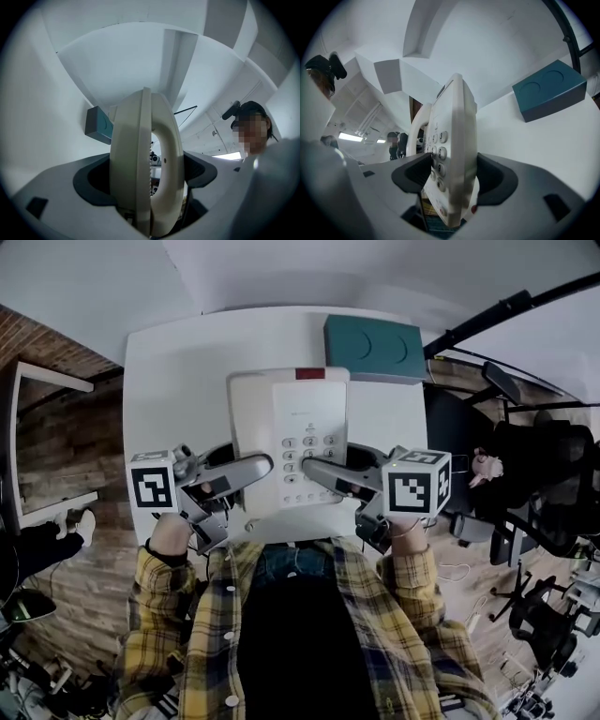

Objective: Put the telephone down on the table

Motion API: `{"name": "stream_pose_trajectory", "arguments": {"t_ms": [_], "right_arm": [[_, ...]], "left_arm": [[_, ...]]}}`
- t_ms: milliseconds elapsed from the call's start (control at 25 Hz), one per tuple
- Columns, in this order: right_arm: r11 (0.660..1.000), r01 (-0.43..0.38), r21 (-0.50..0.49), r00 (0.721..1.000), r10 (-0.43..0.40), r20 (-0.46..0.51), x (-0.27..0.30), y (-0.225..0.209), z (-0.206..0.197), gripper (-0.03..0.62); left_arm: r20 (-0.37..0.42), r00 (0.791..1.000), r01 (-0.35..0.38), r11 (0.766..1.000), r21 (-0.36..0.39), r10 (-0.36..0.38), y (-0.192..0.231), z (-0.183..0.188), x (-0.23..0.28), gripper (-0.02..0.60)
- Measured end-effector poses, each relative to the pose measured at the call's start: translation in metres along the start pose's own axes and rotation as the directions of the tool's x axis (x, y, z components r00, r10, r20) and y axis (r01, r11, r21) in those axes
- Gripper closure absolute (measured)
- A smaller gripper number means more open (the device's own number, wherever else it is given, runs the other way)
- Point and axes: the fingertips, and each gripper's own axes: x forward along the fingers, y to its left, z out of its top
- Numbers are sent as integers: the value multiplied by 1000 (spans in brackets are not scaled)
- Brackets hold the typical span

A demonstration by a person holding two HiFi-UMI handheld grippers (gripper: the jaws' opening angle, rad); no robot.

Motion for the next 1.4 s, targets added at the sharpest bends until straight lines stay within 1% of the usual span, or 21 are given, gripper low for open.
{"name": "stream_pose_trajectory", "arguments": {"t_ms": [600, 760, 1000, 1400], "right_arm": [[998, 41, 53, 996, -37, -83, 11, -36, -27, 316], [995, 48, 83, 996, -41, -85, 15, -50, -34, 315], [993, 61, 102, 994, -51, -96, 20, -65, -40, 315], [985, 74, 153, 992, -57, -112, 27, -101, -45, 315]], "left_arm": [[24, 1000, 7, 997, -80, -5, 43, -23, -1, 179], [22, 1000, -6, 994, -105, 8, 60, -29, 2, 179], [24, 1000, 4, 990, -143, -1, 76, -33, 4, 179], [-1, 1000, -9, 981, -195, 9, 113, -38, 17, 179]]}}
